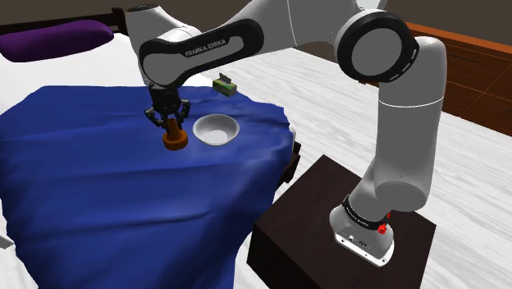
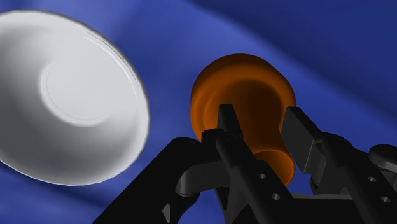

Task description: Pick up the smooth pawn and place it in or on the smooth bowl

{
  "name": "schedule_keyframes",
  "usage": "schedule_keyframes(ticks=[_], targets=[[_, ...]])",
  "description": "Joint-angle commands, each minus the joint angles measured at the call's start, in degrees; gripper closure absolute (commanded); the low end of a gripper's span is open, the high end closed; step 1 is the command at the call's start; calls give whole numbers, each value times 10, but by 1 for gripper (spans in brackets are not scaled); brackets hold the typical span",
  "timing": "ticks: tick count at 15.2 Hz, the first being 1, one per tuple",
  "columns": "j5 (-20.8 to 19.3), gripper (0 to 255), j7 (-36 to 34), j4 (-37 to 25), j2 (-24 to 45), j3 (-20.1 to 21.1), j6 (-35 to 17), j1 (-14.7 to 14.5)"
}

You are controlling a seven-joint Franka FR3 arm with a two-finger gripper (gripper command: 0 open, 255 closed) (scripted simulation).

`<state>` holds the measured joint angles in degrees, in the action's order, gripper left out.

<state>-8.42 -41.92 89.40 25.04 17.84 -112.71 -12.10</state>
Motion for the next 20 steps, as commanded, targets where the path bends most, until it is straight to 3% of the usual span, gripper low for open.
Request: schedule_keyframes(ticks=[1, 7, 20], targets=[[2, 255, 1, -5, -7, 1, 12, 1], [6, 255, 4, -34, -16, 3, 49, 0], [51, 255, 170, 82, -133, -41, 41, 120]])
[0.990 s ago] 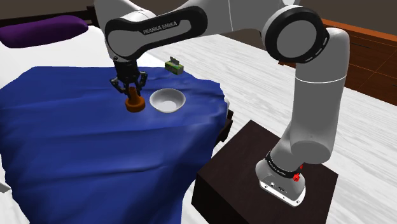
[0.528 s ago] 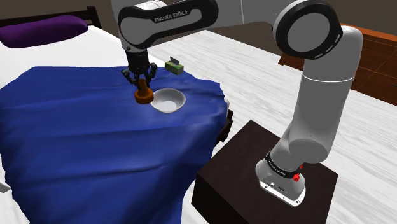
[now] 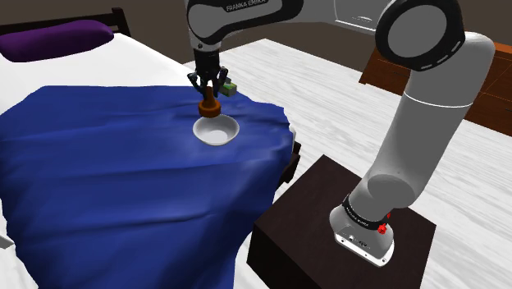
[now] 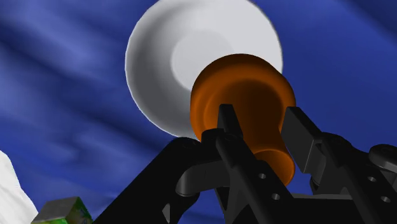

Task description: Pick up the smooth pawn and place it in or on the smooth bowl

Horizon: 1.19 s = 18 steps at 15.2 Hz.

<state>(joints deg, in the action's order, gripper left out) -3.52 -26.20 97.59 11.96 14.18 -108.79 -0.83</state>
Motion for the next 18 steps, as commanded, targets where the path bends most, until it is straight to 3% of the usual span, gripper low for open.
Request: schedule_keyframes(ticks=[1, 18], targets=[[4, 255, 29, 4, -9, -10, 4, 17], [-7, 255, 21, 89, 28, -13, -116, 16]])
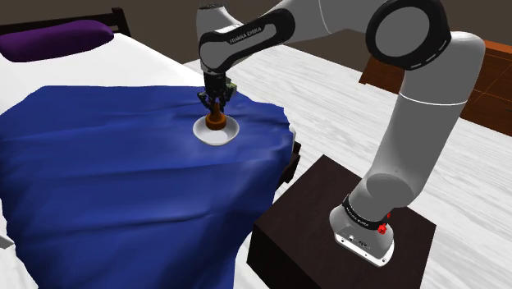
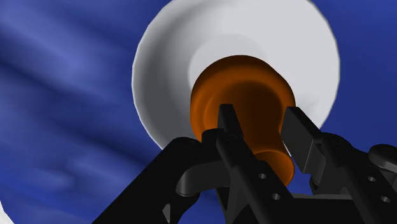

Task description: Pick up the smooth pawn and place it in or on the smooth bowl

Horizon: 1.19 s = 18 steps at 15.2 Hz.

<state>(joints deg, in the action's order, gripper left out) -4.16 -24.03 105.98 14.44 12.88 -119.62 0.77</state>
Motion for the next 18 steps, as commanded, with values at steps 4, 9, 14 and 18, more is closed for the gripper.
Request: schedule_keyframes(ticks=[4, 9, 14, 18], targets=[[-4, 255, -3, 14, 11, -1, -25, -1], [-4, 255, -3, 14, 11, -1, -25, -1], [-4, 0, -3, 14, 11, -1, -25, -1], [1, 0, 1, -5, -4, 1, 9, 0]])
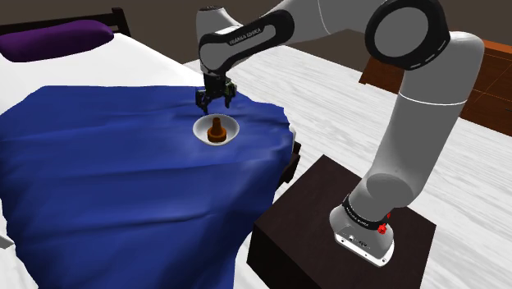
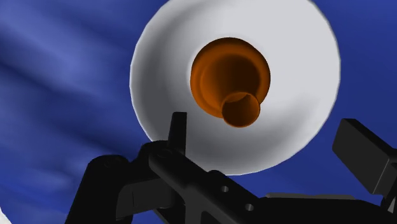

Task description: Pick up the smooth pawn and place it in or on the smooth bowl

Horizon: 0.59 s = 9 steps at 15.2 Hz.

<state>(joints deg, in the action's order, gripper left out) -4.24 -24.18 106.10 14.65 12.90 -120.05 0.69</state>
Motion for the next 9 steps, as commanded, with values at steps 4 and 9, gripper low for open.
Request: schedule_keyframes(ticks=[4, 9], targets=[[6, 0, 4, -27, -18, 1, 44, 1], [6, 0, 4, -27, -18, 1, 44, 1]])
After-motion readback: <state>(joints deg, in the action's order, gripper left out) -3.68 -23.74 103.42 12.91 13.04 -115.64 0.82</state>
